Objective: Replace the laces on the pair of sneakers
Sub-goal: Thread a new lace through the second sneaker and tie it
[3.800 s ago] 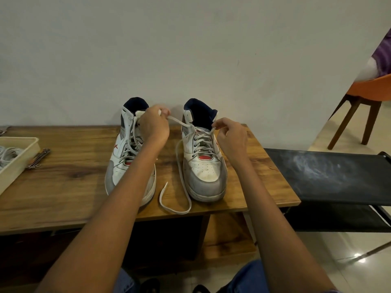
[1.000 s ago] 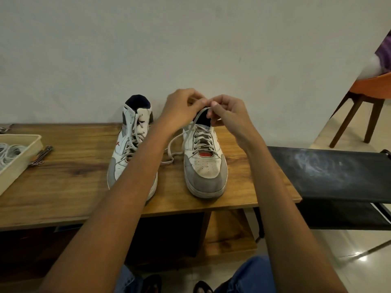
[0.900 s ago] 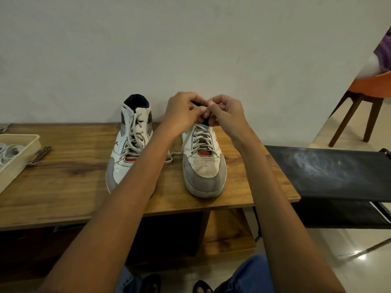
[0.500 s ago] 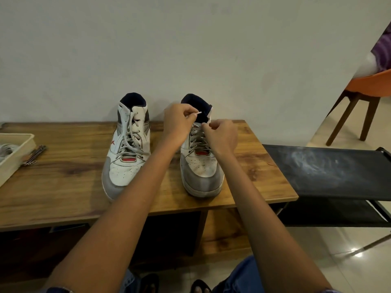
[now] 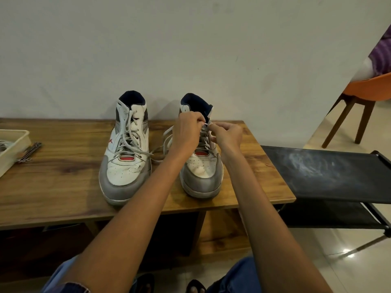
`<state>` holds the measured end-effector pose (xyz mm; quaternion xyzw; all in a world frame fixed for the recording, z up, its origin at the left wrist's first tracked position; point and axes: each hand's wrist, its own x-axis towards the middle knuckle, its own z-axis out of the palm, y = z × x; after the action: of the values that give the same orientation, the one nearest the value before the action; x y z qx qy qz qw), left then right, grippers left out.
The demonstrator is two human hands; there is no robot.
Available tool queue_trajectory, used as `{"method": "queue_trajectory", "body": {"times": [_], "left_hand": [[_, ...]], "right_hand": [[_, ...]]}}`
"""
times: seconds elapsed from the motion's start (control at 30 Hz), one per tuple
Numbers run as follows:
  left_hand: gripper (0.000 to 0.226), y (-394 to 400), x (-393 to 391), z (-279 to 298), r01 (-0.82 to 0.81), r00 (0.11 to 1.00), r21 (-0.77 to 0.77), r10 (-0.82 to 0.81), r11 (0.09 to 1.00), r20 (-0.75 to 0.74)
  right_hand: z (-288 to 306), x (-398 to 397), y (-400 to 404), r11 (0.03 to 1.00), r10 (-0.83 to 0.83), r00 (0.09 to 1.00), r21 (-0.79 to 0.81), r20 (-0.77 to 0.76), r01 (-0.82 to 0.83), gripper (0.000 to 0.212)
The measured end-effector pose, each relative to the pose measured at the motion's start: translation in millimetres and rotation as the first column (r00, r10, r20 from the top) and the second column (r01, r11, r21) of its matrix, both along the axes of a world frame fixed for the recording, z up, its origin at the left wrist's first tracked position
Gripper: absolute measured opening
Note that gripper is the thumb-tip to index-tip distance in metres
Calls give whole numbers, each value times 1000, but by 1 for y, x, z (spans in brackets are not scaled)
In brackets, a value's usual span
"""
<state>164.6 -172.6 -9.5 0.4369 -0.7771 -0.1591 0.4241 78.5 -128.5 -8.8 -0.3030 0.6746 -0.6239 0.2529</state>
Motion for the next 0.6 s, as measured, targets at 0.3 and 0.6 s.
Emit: {"method": "queue_trajectory", "body": {"times": [0.3,0.6], "left_hand": [[20,0,-7,-1,-28,1000,8,28,1000,8],[17,-1,-2,1,-5,999,-20,4,1000,-42]], "right_hand": [[-3,-11,1,994,109,993,-14,35,-108,10],[-5,-21,-12,995,95,936,5,339,-103,11]]}}
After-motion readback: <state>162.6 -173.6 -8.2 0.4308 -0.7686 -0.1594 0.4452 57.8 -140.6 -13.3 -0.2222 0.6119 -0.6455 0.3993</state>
